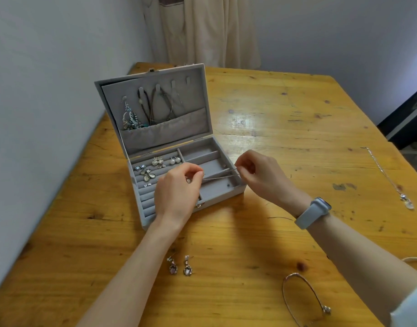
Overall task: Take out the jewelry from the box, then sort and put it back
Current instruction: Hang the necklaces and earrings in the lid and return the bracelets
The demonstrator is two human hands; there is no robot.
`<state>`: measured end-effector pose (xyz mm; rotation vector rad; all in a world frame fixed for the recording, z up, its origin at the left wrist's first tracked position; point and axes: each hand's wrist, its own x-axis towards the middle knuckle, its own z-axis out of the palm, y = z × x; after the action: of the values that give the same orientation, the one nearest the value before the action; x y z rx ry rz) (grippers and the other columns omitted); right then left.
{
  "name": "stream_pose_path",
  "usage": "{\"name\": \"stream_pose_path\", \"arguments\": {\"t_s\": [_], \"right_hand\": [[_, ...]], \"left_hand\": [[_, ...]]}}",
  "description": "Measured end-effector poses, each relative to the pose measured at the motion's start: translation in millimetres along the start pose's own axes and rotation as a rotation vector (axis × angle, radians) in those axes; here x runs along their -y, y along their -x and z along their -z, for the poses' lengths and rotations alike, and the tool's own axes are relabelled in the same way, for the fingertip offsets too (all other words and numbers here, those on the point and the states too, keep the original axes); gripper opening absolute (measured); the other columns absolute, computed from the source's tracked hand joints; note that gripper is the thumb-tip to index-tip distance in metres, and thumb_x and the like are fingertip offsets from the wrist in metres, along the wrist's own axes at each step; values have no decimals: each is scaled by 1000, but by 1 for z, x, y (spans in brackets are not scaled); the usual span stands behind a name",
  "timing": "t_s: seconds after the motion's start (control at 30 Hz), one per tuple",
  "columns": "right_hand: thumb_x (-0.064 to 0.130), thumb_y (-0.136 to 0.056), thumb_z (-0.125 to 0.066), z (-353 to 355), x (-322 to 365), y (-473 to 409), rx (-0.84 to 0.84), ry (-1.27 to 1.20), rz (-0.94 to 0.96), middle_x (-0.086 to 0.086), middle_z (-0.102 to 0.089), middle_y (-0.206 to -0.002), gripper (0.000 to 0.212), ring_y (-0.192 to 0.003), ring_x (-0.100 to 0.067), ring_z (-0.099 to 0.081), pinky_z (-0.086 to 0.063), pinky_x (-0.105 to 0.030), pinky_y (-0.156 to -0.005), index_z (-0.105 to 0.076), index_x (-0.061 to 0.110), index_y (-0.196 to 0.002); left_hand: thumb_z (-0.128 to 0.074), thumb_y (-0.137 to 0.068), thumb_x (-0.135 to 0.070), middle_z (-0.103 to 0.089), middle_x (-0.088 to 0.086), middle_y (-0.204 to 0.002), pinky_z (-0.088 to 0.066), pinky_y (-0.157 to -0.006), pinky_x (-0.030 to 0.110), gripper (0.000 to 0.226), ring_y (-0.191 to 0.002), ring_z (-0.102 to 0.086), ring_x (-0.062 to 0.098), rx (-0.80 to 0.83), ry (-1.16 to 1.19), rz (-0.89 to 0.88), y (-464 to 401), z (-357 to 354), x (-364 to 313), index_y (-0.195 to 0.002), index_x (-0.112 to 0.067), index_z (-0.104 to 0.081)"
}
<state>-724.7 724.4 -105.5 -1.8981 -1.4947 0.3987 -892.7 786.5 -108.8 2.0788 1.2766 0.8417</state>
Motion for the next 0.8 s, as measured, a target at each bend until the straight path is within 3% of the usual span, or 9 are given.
{"name": "stream_pose_path", "arguments": {"t_s": [0.1, 0.2, 0.43, 0.57, 0.8], "right_hand": [[7, -87, -50, -2, -4, -1, 95, 105, 69, -1, -62, -86, 14, -77, -14, -55, -42, -16, -68, -63, 8, -93], [10, -88, -50, -3, -6, -4, 161, 181, 117, -1, -62, -88, 15, -75, -12, -51, -39, -19, -68, -64, 10, -94], [18, -91, -49, -3, -2, -7, 147, 317, 183, 0, -60, -97, 20, -80, -17, -54, -45, -29, -68, -67, 13, -99], [24, -90, -52, 0, -5, -5, 108, 312, 166, 0, -53, -102, 21, -71, -14, -45, -36, -24, -63, -68, 13, -99], [15, -89, -53, 24, -15, 17, 37, 203, 93, 4, -52, -98, 17, -74, -14, -53, -44, -26, -69, -67, 14, -99]], "left_hand": [[-59, -86, -26, -67, -5, -83, -46, -66, 27, 9, -81, -59, 13, 54, -146, -43, -3, -5, 4, -90, -23, -67], [-55, -86, -30, -66, -3, -87, -44, -68, 28, 12, -88, -57, 16, 114, -243, -64, -4, -8, 5, -90, -27, -66], [-53, -88, -33, -62, -7, -90, -41, -64, 27, 17, -93, -50, 15, 141, -375, -131, -4, -8, -1, -91, -26, -69], [-56, -86, -36, -44, -7, -91, -38, -64, 27, 21, -88, -42, 9, 142, -356, -135, -2, -7, -2, -95, -23, -70], [-58, -86, -22, -55, 3, -108, -43, -87, 30, 23, -102, -49, 16, 112, -227, -223, 24, -13, -19, -105, -13, -66]]}}
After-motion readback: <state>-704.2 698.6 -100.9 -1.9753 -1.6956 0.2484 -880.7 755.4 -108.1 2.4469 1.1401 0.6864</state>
